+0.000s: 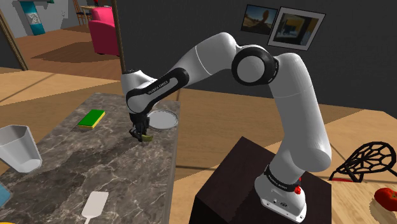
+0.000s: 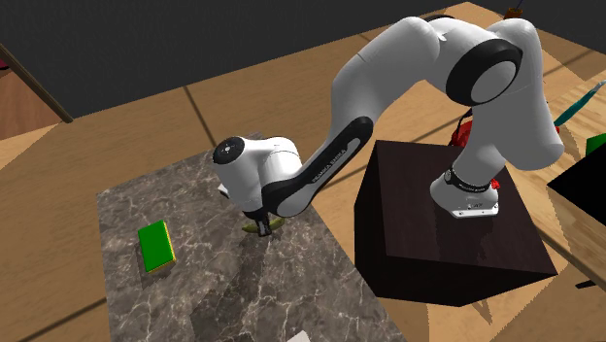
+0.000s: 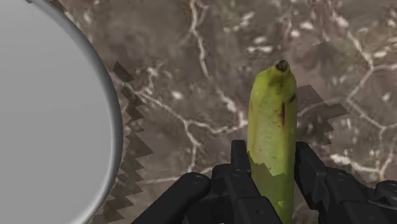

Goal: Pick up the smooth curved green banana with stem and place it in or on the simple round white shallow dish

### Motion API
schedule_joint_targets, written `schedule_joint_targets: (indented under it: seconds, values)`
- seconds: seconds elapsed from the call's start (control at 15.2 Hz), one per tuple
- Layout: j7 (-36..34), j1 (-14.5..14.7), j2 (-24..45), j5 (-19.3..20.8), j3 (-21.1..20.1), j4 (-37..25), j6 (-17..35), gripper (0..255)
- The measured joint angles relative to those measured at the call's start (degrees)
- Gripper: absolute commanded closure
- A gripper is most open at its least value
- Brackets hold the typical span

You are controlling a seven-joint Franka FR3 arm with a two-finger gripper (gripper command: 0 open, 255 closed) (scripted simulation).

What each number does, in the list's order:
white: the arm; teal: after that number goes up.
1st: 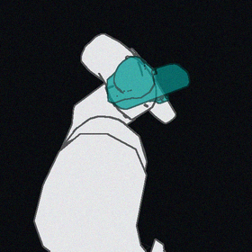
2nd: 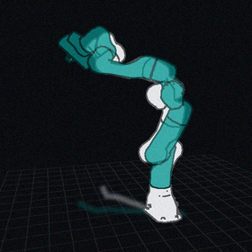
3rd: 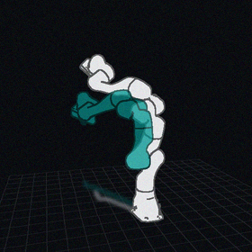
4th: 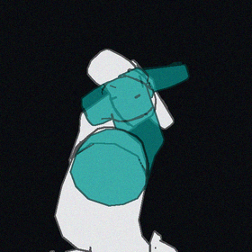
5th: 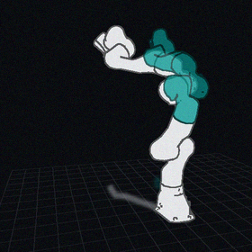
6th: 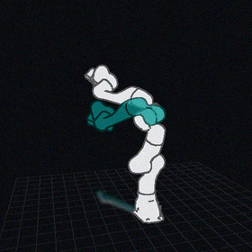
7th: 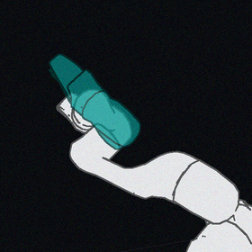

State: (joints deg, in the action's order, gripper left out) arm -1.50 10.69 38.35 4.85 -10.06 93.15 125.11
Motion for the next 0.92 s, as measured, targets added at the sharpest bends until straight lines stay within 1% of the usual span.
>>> schedule_joint_targets:
  seconds: [0.53, 0.92]
  values:
    - [0.0, 0.0, 0.0, 0.0, 0.0, 0.01, 0.0, 255]
    - [0.12, -0.17, -2.16, -0.35, -0.27, -0.51, -2.64, 255]
